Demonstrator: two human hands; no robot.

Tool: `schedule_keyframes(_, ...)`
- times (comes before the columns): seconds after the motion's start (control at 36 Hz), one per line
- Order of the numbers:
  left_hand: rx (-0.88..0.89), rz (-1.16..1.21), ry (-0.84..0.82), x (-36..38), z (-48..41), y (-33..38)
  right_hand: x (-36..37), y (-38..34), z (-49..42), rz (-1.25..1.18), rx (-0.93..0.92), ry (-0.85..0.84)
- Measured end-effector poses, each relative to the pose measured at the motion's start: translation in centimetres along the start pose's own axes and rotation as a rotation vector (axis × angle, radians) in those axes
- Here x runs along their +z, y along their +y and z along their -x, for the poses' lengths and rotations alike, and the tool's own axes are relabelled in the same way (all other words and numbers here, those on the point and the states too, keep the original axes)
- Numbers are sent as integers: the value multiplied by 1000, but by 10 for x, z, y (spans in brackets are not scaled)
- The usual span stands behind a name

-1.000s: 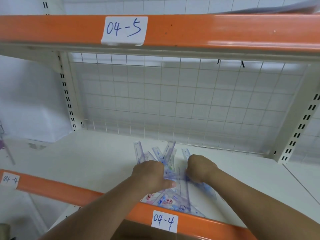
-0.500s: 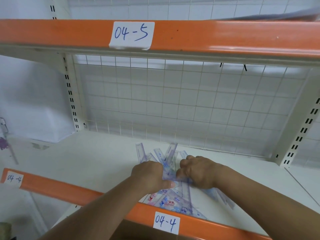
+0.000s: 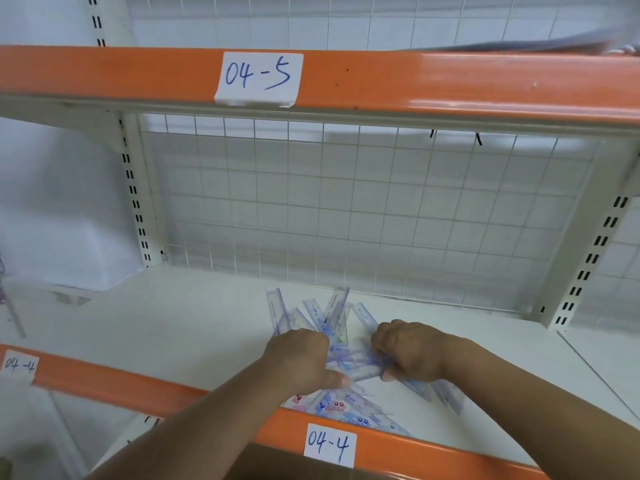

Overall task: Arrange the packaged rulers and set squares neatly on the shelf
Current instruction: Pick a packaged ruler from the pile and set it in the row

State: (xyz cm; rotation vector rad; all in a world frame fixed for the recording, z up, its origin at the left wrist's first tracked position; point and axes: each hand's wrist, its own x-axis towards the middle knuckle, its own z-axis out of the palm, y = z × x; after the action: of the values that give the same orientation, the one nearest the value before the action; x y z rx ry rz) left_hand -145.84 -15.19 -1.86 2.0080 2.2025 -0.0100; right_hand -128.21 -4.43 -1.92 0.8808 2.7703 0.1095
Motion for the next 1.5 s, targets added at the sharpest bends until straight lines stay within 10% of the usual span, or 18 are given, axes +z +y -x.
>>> schedule_keyframes(0.81, 173, 25, 143, -2, -9, 13, 14, -16, 56, -213, 249, 308)
schedule_keyframes(1.5, 357, -78, 48, 9, -10, 166, 59, 38, 244, -303, 717, 348)
